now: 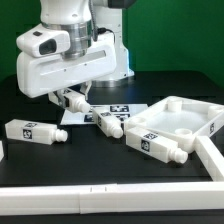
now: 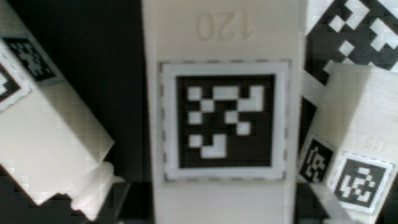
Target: Assemble desk
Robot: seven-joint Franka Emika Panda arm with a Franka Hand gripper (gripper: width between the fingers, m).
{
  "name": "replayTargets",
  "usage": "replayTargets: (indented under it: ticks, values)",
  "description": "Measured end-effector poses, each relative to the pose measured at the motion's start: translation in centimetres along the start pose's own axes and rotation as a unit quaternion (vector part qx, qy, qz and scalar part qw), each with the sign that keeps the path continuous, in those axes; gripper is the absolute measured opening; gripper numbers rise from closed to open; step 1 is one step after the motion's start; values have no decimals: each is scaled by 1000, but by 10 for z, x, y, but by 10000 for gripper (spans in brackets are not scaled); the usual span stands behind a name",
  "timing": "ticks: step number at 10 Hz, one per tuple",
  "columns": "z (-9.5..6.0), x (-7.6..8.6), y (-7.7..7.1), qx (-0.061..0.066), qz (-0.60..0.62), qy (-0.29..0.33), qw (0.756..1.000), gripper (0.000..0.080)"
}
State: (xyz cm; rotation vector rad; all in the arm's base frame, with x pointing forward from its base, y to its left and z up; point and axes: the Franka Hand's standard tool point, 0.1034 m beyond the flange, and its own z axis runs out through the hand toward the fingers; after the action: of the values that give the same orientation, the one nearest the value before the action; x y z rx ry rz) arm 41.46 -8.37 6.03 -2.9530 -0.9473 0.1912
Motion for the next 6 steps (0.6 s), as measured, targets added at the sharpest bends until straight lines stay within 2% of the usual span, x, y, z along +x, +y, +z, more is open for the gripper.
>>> replayTargets:
  ticks: [1,2,4,5,6]
  values:
    - [1,-1,0,1,1,-1,1000,284]
    - [8,-12,3,4,20,8,1000,284]
    - [29,-51,14,32,98,13,995,284]
    - [36,-55,17,45,123,5,991,284]
    - [40,-51,15,44,123,4,991,284]
